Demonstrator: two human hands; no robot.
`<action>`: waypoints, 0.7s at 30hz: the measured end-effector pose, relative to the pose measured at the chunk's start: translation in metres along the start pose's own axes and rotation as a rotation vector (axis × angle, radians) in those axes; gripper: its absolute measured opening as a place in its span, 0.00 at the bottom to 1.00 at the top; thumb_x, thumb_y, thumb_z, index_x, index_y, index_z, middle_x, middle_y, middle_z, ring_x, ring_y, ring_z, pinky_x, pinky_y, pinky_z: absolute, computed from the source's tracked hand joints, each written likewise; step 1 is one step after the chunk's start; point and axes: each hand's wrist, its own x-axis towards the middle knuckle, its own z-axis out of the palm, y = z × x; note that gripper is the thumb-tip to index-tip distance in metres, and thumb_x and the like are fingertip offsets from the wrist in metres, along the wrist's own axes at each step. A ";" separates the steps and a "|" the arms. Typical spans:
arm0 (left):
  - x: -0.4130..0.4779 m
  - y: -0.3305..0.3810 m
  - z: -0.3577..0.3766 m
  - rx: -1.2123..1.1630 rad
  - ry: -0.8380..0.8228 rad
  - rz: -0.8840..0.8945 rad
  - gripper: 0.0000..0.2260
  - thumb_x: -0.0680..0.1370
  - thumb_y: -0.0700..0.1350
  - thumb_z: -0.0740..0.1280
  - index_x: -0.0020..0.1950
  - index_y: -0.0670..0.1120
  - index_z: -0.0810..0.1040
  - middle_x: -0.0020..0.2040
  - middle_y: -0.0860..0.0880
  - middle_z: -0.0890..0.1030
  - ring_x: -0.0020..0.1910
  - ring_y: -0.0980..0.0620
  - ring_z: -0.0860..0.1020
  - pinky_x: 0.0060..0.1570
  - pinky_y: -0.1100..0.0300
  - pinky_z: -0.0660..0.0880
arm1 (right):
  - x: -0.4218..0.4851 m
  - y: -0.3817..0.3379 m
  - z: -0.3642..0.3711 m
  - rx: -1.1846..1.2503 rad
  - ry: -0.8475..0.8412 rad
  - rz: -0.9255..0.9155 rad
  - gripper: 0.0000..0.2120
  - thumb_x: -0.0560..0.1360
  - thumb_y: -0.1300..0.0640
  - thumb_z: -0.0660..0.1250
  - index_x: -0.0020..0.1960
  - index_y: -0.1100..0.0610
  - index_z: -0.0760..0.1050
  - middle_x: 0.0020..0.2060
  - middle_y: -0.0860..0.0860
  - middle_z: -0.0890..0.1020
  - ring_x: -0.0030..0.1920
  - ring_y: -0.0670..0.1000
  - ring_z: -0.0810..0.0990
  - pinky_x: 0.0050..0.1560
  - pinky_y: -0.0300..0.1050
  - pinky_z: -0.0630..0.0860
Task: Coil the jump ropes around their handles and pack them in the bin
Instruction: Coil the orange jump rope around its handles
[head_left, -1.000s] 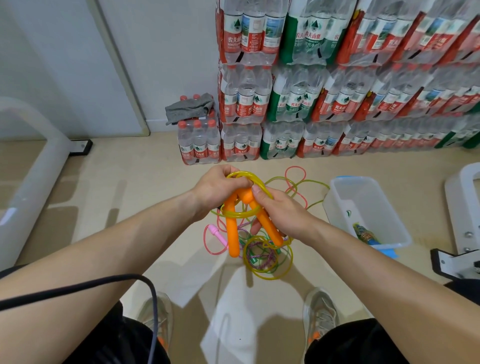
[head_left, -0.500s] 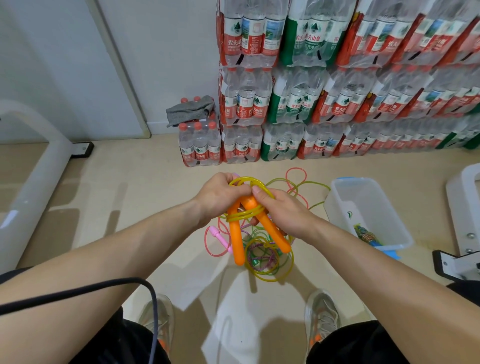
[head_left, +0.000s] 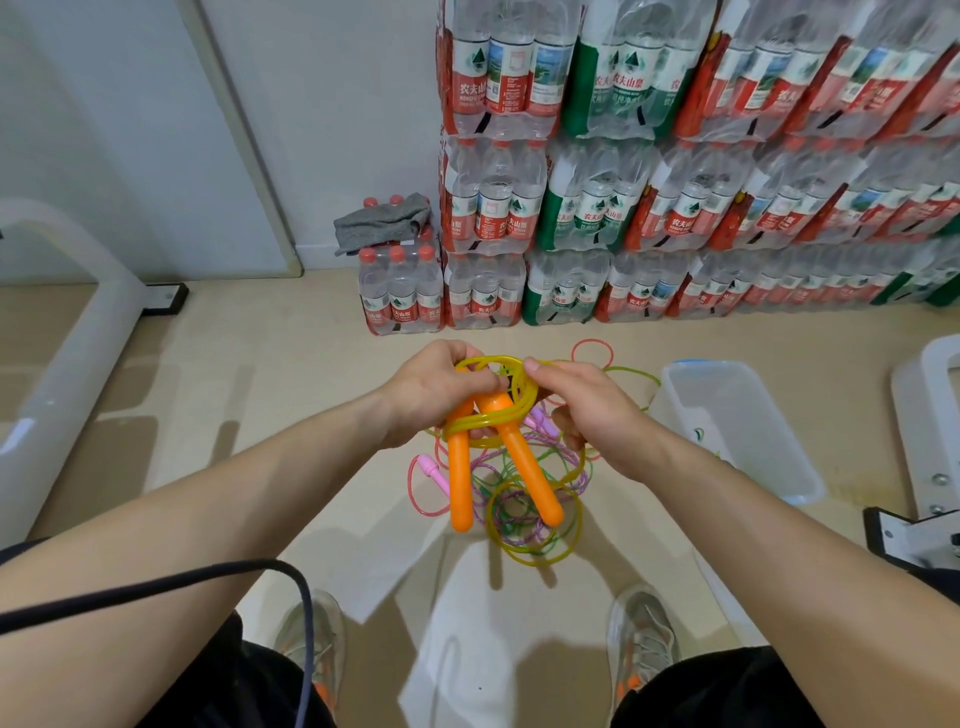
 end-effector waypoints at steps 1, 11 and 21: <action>0.000 0.001 0.000 -0.018 -0.006 0.003 0.09 0.77 0.44 0.73 0.51 0.43 0.75 0.38 0.43 0.84 0.31 0.44 0.83 0.27 0.56 0.79 | 0.000 -0.002 0.001 0.063 -0.009 0.009 0.16 0.83 0.47 0.61 0.42 0.55 0.77 0.35 0.52 0.72 0.23 0.46 0.62 0.27 0.43 0.61; 0.008 -0.008 0.000 0.046 0.152 0.052 0.10 0.77 0.47 0.73 0.52 0.46 0.75 0.44 0.43 0.83 0.37 0.48 0.82 0.32 0.57 0.78 | 0.008 0.002 -0.009 -0.082 0.114 0.041 0.12 0.81 0.54 0.65 0.46 0.60 0.83 0.38 0.52 0.83 0.23 0.42 0.70 0.32 0.44 0.75; 0.010 -0.014 0.005 0.195 0.194 0.075 0.09 0.77 0.49 0.73 0.50 0.49 0.75 0.45 0.46 0.83 0.42 0.49 0.81 0.40 0.55 0.79 | 0.009 0.009 -0.009 -0.759 0.111 -0.096 0.07 0.81 0.54 0.58 0.45 0.48 0.72 0.43 0.47 0.80 0.47 0.54 0.78 0.47 0.50 0.75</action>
